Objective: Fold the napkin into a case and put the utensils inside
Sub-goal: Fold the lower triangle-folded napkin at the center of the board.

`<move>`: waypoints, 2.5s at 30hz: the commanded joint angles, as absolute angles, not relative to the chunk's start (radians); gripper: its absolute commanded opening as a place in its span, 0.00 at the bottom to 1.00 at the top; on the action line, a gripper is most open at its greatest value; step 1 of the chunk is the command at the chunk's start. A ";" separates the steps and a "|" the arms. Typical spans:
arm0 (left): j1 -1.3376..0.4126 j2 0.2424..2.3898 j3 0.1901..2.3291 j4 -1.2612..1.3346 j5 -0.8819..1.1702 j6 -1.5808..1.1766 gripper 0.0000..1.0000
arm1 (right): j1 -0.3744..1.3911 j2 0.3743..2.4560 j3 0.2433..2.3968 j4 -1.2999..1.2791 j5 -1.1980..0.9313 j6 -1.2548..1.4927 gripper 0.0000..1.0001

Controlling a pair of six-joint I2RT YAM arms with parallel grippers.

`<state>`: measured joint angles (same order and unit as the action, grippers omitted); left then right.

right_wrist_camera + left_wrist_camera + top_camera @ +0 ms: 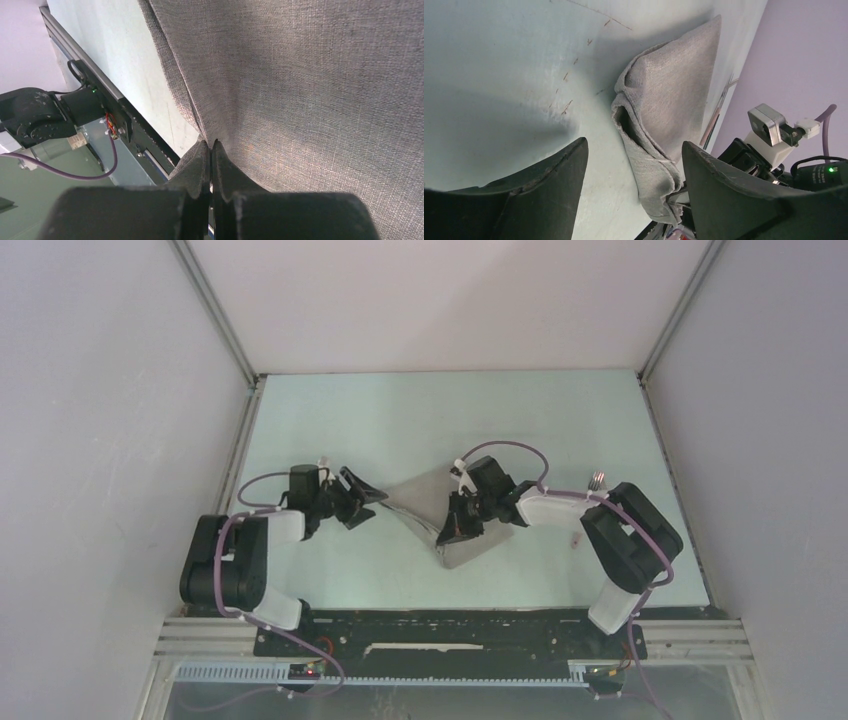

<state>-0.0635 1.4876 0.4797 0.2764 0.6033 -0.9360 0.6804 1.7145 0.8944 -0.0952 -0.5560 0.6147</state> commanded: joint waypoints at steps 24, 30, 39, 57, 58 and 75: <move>-0.161 1.500 0.641 0.101 0.405 -0.865 0.61 | 0.618 1.629 0.850 -0.022 -0.616 0.618 0.00; -0.171 1.538 0.663 0.108 0.420 -0.864 0.57 | 0.600 1.623 0.845 -0.019 -0.630 0.617 0.00; -0.211 1.555 0.706 0.109 0.421 -0.871 0.38 | 0.574 1.602 0.822 -0.016 -0.640 0.610 0.00; -0.284 1.575 0.845 0.007 0.378 -0.864 0.15 | 0.506 1.563 0.758 -0.012 -0.656 0.591 0.00; -0.290 1.581 0.856 0.008 0.376 -0.862 0.15 | 0.504 1.563 0.752 -0.010 -0.657 0.593 0.00; -0.378 1.738 1.054 -0.124 0.358 -0.816 0.15 | 0.495 1.592 0.694 0.028 -0.639 0.600 0.00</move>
